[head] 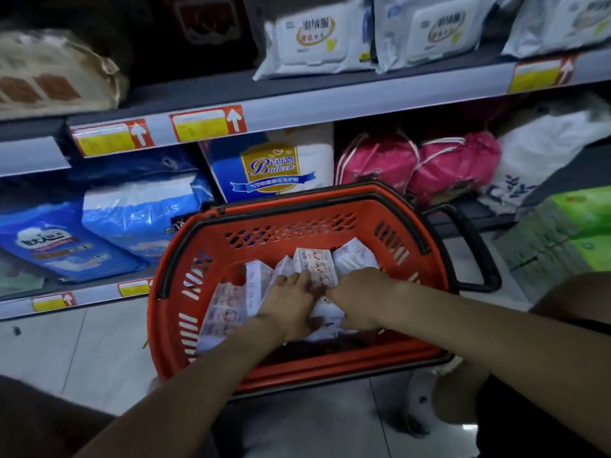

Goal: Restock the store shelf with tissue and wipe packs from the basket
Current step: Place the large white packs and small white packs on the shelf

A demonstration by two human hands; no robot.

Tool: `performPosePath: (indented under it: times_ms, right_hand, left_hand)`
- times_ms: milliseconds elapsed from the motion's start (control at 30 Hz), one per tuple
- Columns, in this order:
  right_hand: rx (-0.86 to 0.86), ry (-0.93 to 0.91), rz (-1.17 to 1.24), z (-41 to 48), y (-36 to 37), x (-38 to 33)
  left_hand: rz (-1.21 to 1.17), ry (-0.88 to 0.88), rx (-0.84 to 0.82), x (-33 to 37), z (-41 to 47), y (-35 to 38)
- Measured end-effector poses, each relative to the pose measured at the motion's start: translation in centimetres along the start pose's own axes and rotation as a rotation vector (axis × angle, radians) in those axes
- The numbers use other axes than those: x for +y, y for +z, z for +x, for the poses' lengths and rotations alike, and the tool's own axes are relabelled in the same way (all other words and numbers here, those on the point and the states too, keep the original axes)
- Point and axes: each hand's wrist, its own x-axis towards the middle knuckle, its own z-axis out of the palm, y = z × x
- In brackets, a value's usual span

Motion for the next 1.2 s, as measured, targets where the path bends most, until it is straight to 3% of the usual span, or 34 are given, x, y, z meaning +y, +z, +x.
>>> performPosePath:
  times_ms: [167,300,500,633,700,867,1033,1200]
  right_hand:
    - [0.062,0.031,0.023,-0.6,0.0,1.3]
    - [0.059,0.062,0.021,-0.8,0.3,2.2]
    - [0.057,0.056,0.027,-1.2,0.2,2.7]
    - [0.083,0.059,0.028,-1.5,-0.3,2.6]
    - [0.097,0.055,0.022,-1.4,-0.5,2.4]
    - [0.132,0.020,0.030,-0.8,-0.9,1.5]
    - [0.289,0.020,0.032,-0.5,-1.4,0.7]
    - [0.418,0.026,0.038,-0.1,-2.5,0.1]
  left_hand:
    - [0.029,0.049,0.020,0.7,1.8,0.1]
    - [0.017,0.067,0.196,0.6,2.2,1.7]
    - [0.057,0.120,0.068,0.1,2.3,3.1]
    - [0.131,0.181,0.207,-0.5,1.3,2.4]
    - [0.063,0.177,0.335,-0.9,0.8,2.2]
    - [-0.332,-0.033,0.498,-1.9,-0.6,-0.5]
    - [-0.489,-0.102,0.368,-2.7,-1.3,-3.6]
    - [-0.530,-0.053,0.370,-3.2,-2.7,-6.4]
